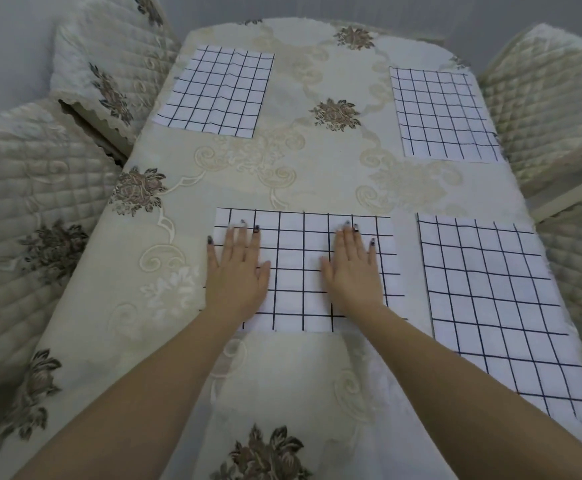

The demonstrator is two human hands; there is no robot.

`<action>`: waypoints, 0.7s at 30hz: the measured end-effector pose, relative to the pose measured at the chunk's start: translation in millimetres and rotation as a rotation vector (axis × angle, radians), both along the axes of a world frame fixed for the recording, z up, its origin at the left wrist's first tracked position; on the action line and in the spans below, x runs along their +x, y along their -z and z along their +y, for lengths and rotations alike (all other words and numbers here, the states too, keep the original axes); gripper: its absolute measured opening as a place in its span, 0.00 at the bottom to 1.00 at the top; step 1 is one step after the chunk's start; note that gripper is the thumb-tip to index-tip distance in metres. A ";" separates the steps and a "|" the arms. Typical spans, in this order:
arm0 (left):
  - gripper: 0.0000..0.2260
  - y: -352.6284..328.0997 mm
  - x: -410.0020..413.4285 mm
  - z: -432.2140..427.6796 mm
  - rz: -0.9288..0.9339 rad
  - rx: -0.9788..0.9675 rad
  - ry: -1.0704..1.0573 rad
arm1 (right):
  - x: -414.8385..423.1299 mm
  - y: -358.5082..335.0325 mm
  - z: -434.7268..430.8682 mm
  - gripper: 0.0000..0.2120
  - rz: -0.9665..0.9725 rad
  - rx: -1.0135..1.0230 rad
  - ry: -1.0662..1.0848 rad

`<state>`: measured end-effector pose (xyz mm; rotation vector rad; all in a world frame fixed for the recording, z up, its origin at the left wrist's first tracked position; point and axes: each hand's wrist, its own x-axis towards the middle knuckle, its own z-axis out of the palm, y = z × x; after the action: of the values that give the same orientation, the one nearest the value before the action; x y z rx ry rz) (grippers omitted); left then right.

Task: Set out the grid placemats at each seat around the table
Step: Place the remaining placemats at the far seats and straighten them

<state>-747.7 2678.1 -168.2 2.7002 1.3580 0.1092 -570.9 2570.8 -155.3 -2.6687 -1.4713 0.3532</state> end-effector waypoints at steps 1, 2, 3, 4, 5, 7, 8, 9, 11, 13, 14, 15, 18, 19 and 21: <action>0.29 -1.1 4.8 -11.1 -0.017 0.004 0.046 | -17.3 0.3 2.0 0.33 0.014 0.035 -0.046; 0.29 -1.4 9.0 -20.9 -0.016 -0.009 0.079 | -33.1 1.2 3.2 0.32 0.033 0.055 -0.084; 0.29 0.2 11.5 -29.0 0.001 -0.038 0.093 | -46.6 2.8 3.4 0.31 0.053 0.059 -0.105; 0.30 3.0 12.6 -34.7 0.016 -0.068 0.091 | -56.5 5.2 2.9 0.29 0.064 0.057 -0.108; 0.30 5.8 12.8 -38.4 0.026 -0.087 0.080 | -63.1 7.6 1.9 0.28 0.065 0.055 -0.101; 0.30 9.7 10.5 -42.1 0.037 -0.096 0.060 | -68.2 10.5 -1.4 0.28 0.052 0.040 -0.078; 0.30 11.5 8.7 -42.3 0.039 -0.099 0.054 | -67.7 12.1 -3.4 0.29 0.047 0.032 -0.074; 0.30 12.8 6.6 -42.1 0.034 -0.094 0.049 | -65.9 13.3 -5.7 0.30 0.040 0.025 -0.078; 0.28 15.2 1.0 -40.6 0.013 -0.067 0.036 | -60.1 15.5 -10.3 0.31 0.010 0.008 -0.101; 0.28 17.1 -4.8 -38.0 -0.010 -0.043 0.022 | -52.2 16.3 -16.4 0.33 -0.013 -0.011 -0.097; 0.28 17.9 -8.0 -37.0 -0.012 -0.038 0.021 | -47.6 16.3 -20.3 0.34 -0.020 -0.017 -0.081; 0.28 18.4 -11.4 -35.9 -0.007 -0.033 0.016 | -42.3 15.9 -25.1 0.35 -0.025 -0.021 -0.060; 0.29 19.6 -23.6 -31.6 0.015 -0.036 -0.018 | -21.5 14.4 -43.2 0.35 -0.008 -0.044 0.006; 0.29 20.0 -27.9 -30.1 0.018 -0.036 -0.031 | -14.3 13.6 -50.4 0.35 -0.005 -0.059 0.024; 0.29 19.2 -35.9 -27.8 0.020 -0.037 -0.053 | -2.0 10.9 -63.7 0.34 -0.006 -0.087 0.052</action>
<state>-783.6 2650.3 -187.4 2.6430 1.4228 0.0608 -572.8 2507.1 -166.3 -2.7717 -1.4176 0.4147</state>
